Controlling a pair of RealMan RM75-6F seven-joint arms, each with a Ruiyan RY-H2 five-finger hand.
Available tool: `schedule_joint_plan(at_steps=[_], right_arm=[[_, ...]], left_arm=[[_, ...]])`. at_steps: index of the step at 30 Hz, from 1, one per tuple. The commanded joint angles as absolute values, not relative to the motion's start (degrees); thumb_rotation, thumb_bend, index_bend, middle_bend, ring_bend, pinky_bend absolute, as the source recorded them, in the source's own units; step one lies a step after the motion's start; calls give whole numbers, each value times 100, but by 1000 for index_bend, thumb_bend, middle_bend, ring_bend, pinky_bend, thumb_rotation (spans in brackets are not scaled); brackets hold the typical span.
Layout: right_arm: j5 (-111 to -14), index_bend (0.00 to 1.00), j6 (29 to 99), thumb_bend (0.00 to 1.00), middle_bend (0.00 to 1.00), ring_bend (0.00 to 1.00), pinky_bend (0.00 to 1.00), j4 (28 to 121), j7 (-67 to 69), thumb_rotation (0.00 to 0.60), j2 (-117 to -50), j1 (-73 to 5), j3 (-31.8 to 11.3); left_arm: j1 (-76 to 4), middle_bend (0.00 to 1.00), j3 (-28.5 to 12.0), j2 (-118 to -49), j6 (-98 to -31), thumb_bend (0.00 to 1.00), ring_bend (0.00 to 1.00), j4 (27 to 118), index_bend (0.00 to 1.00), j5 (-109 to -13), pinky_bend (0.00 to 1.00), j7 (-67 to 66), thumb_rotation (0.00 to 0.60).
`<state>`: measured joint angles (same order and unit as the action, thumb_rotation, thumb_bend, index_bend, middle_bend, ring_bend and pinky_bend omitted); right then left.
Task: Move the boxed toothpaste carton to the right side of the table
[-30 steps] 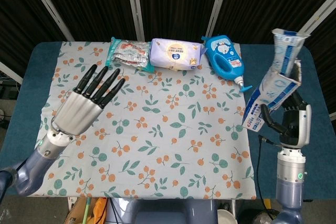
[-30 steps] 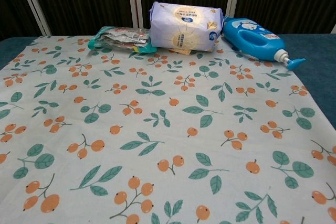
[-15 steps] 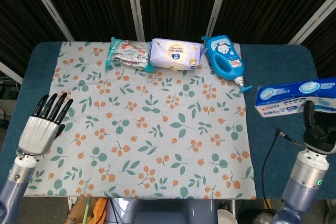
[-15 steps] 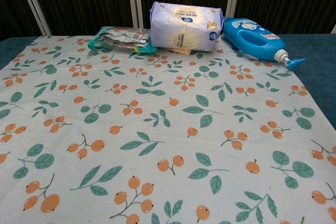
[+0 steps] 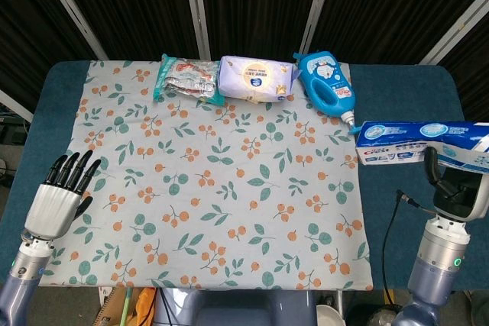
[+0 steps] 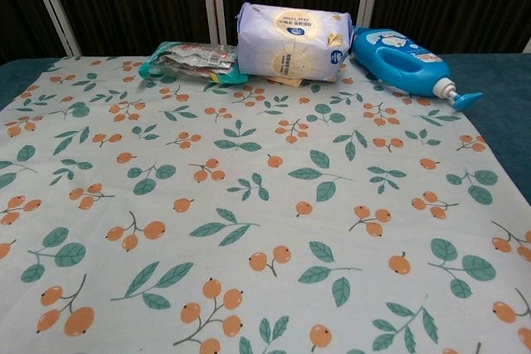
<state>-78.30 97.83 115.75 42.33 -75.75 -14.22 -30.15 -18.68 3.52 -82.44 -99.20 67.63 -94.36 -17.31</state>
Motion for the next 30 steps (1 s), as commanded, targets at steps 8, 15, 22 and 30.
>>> schedule_joint_plan(at_steps=[8, 15, 22, 30], right_arm=[[-8118, 364, 9519, 431, 567, 508, 556, 11118, 3077, 600, -7567, -1541, -2618], [-7936, 365, 9264, 434, 541, 514, 539, 11164, 3086, 600, -7532, -1545, -2499], [-7820, 442, 9192, 456, 566, 582, 552, 11056, 3072, 600, -7605, -1574, -2499], [-7835, 330, 9113, 468, 513, 483, 521, 10884, 2508, 600, -7625, -1618, -2390]], left_arm=[[-1791, 53, 206, -8233, -9774, 202, 127, 6860, 120, -9368, 179, -1653, 600], [-1743, 53, 108, -8206, -9664, 201, 127, 6938, 120, -9370, 179, -1609, 600], [-1709, 52, 22, -8191, -9572, 201, 127, 7002, 120, -9347, 179, -1588, 600], [-1671, 52, -63, -8180, -9510, 202, 127, 7035, 121, -9363, 179, -1588, 600]])
